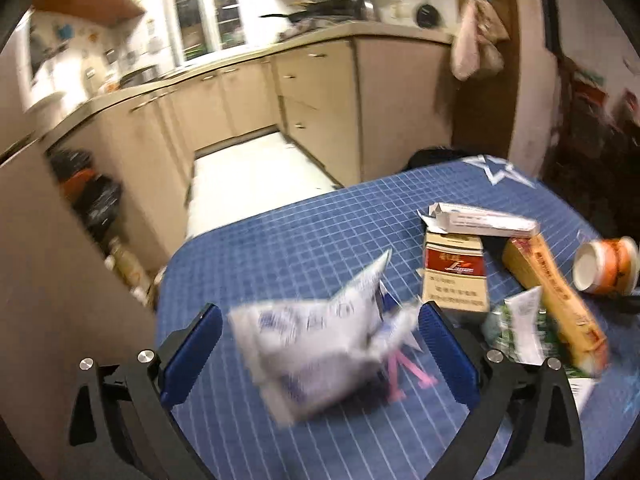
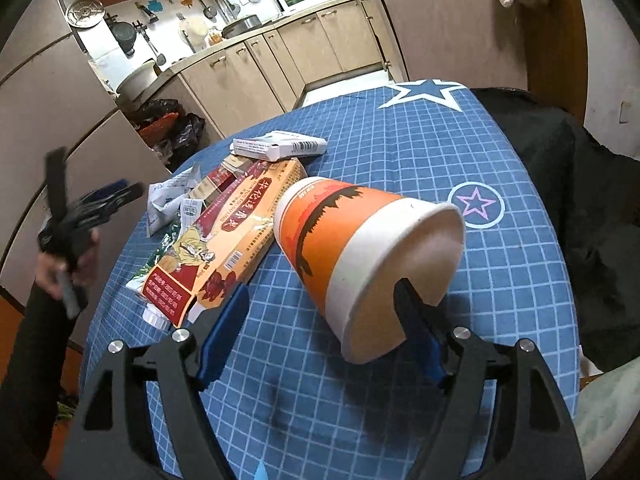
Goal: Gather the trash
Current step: 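Grasp the white paper packet with left tool while right tool grasps the orange cup rim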
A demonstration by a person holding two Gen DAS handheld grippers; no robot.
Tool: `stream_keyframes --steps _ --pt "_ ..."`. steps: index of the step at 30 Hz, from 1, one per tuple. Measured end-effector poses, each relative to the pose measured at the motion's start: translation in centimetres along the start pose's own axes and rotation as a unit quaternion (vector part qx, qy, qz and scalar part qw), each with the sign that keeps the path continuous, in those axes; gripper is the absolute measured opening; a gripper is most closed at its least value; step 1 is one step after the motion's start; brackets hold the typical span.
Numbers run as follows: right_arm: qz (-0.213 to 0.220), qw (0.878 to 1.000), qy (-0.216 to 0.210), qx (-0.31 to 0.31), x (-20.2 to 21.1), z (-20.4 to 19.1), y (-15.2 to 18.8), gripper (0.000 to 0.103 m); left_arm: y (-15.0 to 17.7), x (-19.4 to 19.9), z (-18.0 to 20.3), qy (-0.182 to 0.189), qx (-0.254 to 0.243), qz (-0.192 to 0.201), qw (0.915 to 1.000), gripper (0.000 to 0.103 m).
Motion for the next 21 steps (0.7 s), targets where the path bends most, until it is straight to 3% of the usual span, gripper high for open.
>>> stream_keyframes --steps 5,6,7,8,11,12,16,21 --pt "-0.003 1.0 -0.001 0.012 -0.3 -0.2 -0.2 0.072 0.6 -5.1 0.3 -0.004 -0.044 -0.052 0.9977 0.098" --pt "-0.005 1.0 -0.003 0.014 -0.4 -0.3 -0.2 0.072 0.8 -5.4 0.4 -0.006 -0.046 -0.055 0.9974 0.094" --pt "-0.007 1.0 -0.004 0.017 -0.5 -0.4 -0.1 0.072 0.8 -5.4 0.4 0.003 -0.039 -0.055 0.9977 0.079" --pt "-0.008 1.0 -0.004 0.021 -0.5 -0.5 -0.1 0.072 0.9 -5.2 0.4 0.029 -0.026 -0.054 0.9978 0.071" --pt "-0.011 1.0 -0.003 0.029 -0.9 -0.7 0.0 0.061 1.7 -4.0 1.2 0.031 -0.03 -0.038 0.9983 0.056" --pt "-0.01 1.0 -0.005 0.028 -0.9 -0.7 0.0 0.06 1.9 -3.6 1.5 0.032 -0.03 -0.033 0.9985 0.031" --pt "-0.004 0.999 -0.003 0.032 -0.8 -0.8 -0.1 0.051 3.1 -1.7 2.8 0.019 -0.008 -0.018 0.9996 0.023" --pt "-0.004 1.0 -0.011 0.024 -0.5 -0.6 -0.1 0.037 5.0 1.3 3.4 0.021 0.044 -0.013 0.9987 0.02"
Point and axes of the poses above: each gripper's, at about its wrist camera, not at the fingertips, and x roughly against the way its jaws point, z to its right, y to its underside, the point moved 3 cm from there along -x, roughly the way its jaws point, and after that the axes turned 12 degrees about -x, right-handed, at the moved point
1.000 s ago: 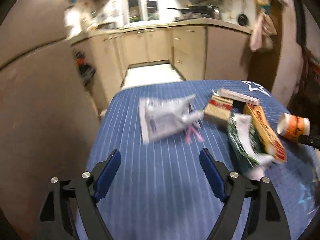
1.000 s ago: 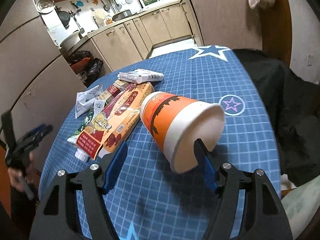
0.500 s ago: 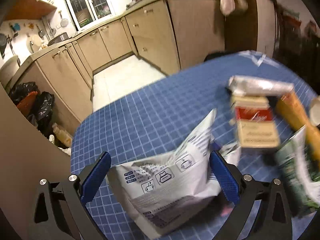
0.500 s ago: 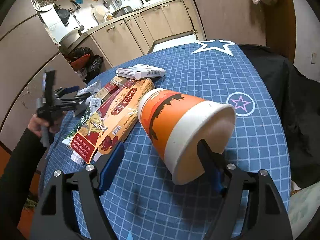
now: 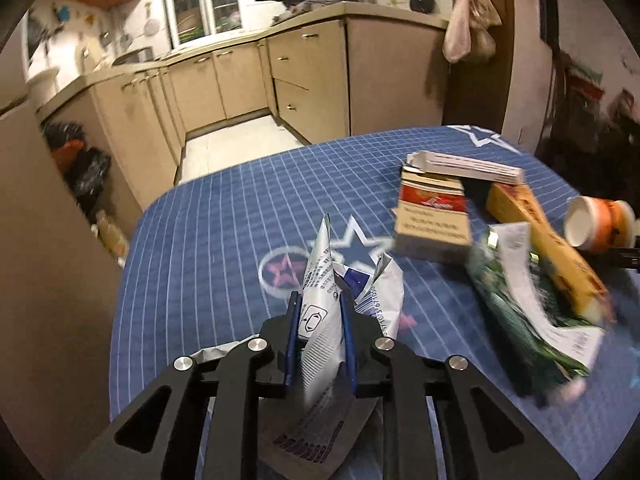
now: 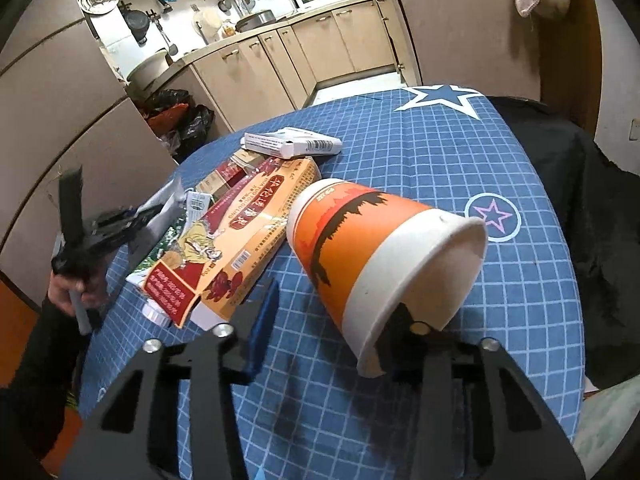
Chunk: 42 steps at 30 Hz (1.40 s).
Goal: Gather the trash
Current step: 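Grasp the white paper packet with left tool while right tool grasps the orange cup rim, then carry the paper packet and orange cup with both tools over the bucket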
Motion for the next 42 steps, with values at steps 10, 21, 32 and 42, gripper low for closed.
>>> stream_keyframes --steps 10,21,32,42 --pt "0.006 1.0 -0.019 -0.009 1.1 -0.5 0.8 0.014 4.4 7.2 0.9 -0.002 0.09 0.0 0.996 0.02" --pt "0.047 0.999 -0.013 -0.003 4.7 -1.7 2.5 0.002 7.2 12.0 3.4 -0.037 0.134 -0.006 0.9903 0.02" --pt "0.1 0.994 -0.007 0.051 11.4 -5.6 5.9 0.002 4.7 18.1 8.9 -0.082 0.123 0.027 0.9886 0.02" --pt "0.154 0.986 0.016 0.066 18.6 -4.8 7.3 0.002 -1.3 20.2 17.7 -0.06 0.043 0.07 0.9949 0.021"
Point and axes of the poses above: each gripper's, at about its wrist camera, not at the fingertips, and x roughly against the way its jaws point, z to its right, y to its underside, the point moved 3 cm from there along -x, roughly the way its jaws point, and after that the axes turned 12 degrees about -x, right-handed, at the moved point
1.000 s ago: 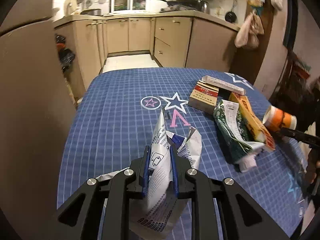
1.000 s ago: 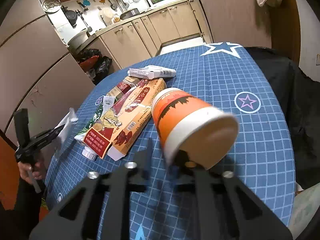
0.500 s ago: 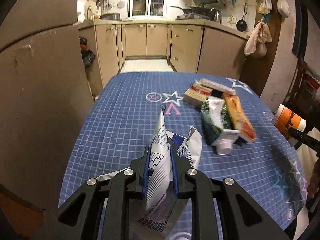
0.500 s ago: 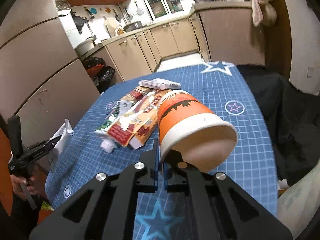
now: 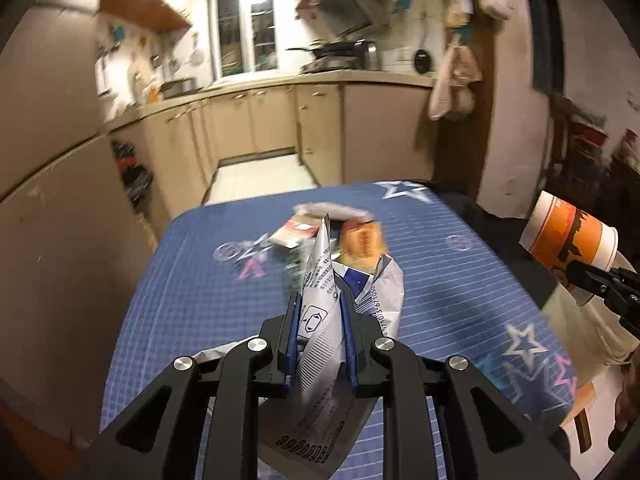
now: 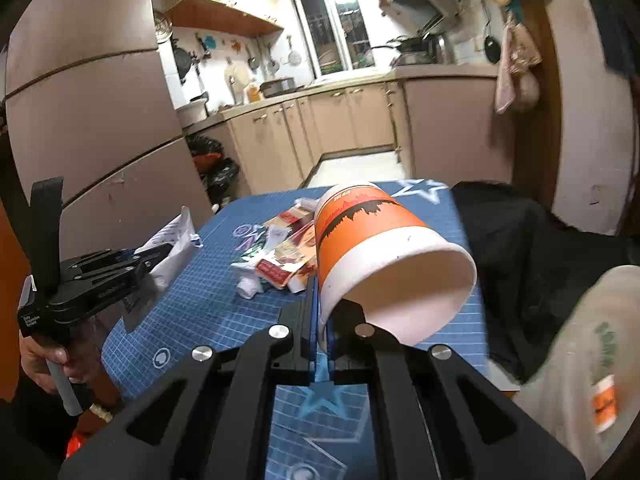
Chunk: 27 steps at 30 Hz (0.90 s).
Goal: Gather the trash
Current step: 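Carry the paper packet and orange cup with both tools over the bucket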
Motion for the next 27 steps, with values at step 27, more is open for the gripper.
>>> stream_keyframes --steps 27 --pt "0.096 0.977 0.183 -0.05 14.6 16.5 -0.9 0.002 -10.7 -2.0 25.3 0.128 -0.154 0.058 0.9781 0.021"
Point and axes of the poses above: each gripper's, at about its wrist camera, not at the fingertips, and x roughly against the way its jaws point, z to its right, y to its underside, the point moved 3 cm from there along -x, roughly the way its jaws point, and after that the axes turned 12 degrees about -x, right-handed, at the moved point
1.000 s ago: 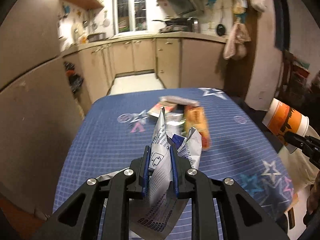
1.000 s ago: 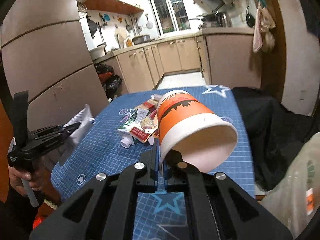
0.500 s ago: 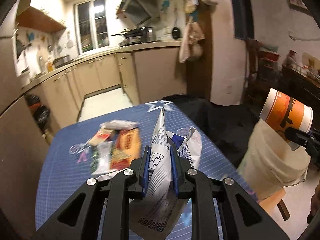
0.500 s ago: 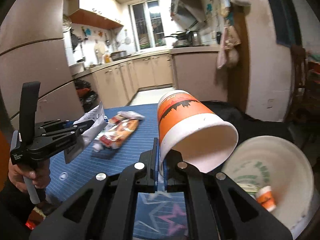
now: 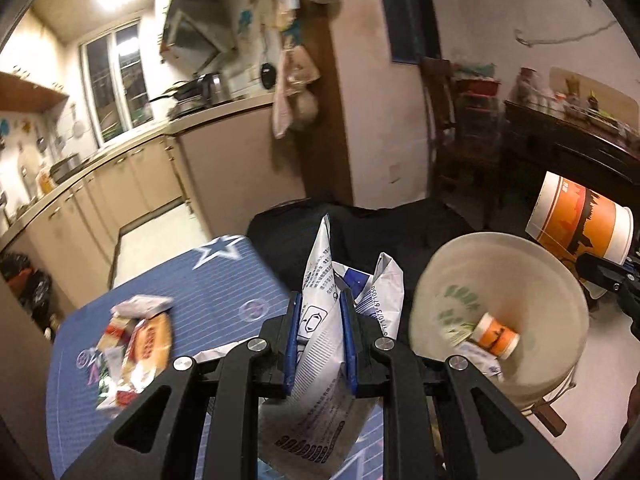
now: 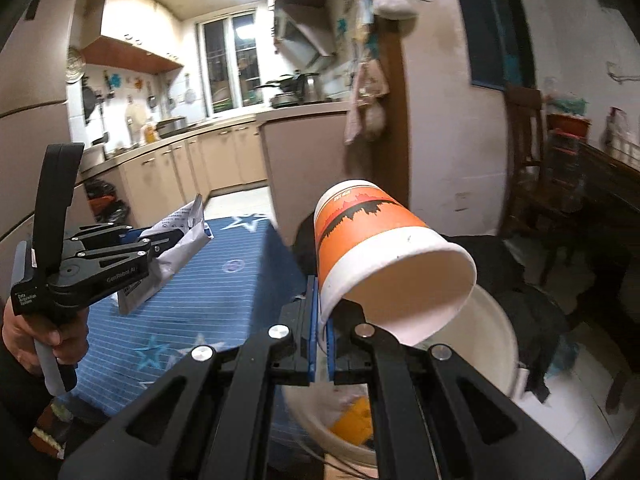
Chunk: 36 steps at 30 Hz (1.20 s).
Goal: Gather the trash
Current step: 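Carry the paper packet and orange cup with both tools over the bucket, then open both tools to drop the packet and cup into the bucket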
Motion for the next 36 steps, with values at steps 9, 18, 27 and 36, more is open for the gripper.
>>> stream_keyframes --steps 9,18,27,36 --pt "-0.006 0.998 0.065 -0.025 0.8 6.0 0.9 0.002 -3.6 -3.6 6.7 0.034 -0.041 0.003 0.9986 0.021" --pt "-0.02 0.994 0.098 -0.043 -0.5 9.5 1.7 0.002 -5.3 -6.8 12.1 0.061 -0.074 0.001 0.9953 0.021" --pt "-0.034 0.991 0.117 -0.05 -1.6 11.6 2.3 0.002 -5.9 -8.4 14.9 0.076 -0.081 -0.003 0.9938 0.021" --pt "-0.046 0.991 0.119 -0.045 -2.6 11.6 2.6 0.002 -5.5 -9.4 15.7 0.082 -0.086 -0.008 0.9929 0.021"
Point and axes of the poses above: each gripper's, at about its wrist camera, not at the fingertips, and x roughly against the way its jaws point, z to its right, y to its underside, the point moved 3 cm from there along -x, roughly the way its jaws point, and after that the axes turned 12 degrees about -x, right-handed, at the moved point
